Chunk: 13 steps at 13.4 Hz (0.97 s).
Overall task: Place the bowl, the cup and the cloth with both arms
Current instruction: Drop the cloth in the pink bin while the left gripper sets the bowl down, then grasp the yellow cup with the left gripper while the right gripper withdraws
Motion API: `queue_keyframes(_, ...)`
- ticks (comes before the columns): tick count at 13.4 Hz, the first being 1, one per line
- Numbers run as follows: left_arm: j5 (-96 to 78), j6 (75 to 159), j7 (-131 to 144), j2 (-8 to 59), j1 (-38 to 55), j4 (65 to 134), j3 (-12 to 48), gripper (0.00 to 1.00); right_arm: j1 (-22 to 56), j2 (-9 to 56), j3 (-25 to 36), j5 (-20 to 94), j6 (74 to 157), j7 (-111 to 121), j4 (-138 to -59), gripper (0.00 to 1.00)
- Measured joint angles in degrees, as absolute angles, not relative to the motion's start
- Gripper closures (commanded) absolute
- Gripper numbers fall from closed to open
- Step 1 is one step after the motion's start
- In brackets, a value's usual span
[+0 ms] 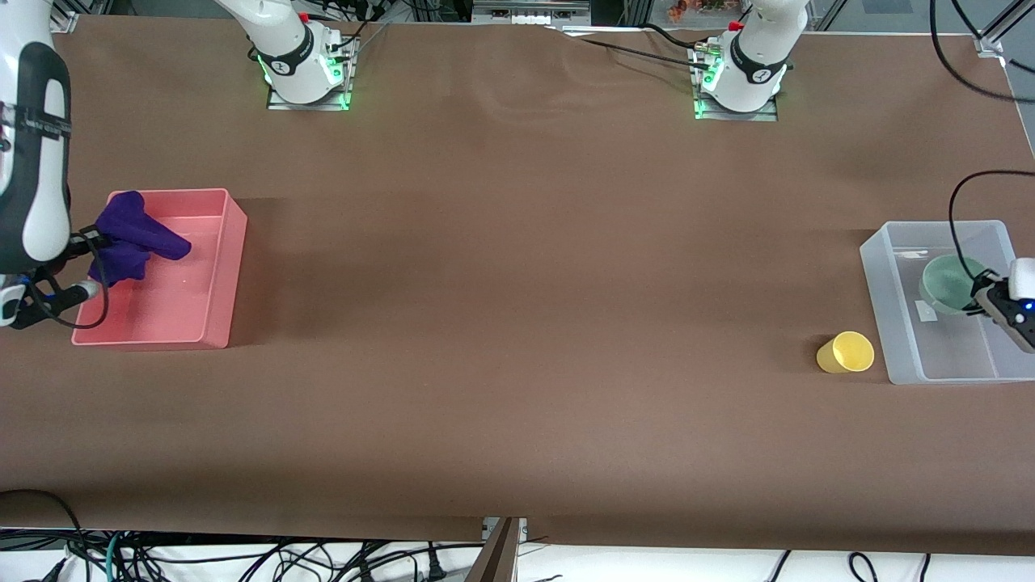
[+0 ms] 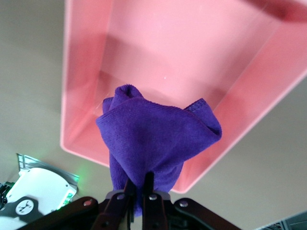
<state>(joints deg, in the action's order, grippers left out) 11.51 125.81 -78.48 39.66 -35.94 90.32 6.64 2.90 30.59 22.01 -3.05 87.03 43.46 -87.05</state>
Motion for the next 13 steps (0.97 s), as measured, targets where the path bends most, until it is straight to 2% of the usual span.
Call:
queue_keyframes(1, 11.47, 126.97, -78.96, 41.53, -36.48, 89.87, 6.66, 0.45, 2.9, 30.92, 22.01, -2.82, 88.91, 43.45, -89.21, 1.0)
queue_keyframes(2, 11.29, 127.4, -79.03, 42.59, -36.64, 89.49, 6.74, 0.0, 2.96, 31.22, 22.01, -2.35, 90.29, 43.44, -90.83, 0.49)
queue_keyframes(3, 10.98, 127.43, -79.03, 42.84, -36.63, 89.24, 6.94, 0.0, 3.02, 31.44, 22.0, -1.72, 91.11, 43.4, -91.91, 0.01)
queue_keyframes(5, 10.83, 126.71, -79.03, 42.52, -36.59, 88.06, 7.73, 0.0, 3.11, 31.59, 22.0, -0.35, 91.53, 43.39, -92.2, 0.0)
queue_keyframes(7, 10.67, 122.43, -78.91, 40.31, -36.39, 85.78, 9.05, 0.0, 3.49, 30.97, 21.87, -0.07, 90.9, 43.35, -89.76, 0.0)
queue_keyframes(10, 10.48, 112.39, -73.59, 35.06, -34.38, 81.57, 12.82, 0.0, 4.11, 28.98, 20.9, 0.97, 81.45, 37.06, -80.68, 0.0)
queue_keyframes(13, 10.28, 108.33, -63.06, 33.9, -27.39, 79.8, 13.63, 0.0, 4.38, 25.17, 14.08, 1.64, 73.92, 23.56, -72.82, 0.0)
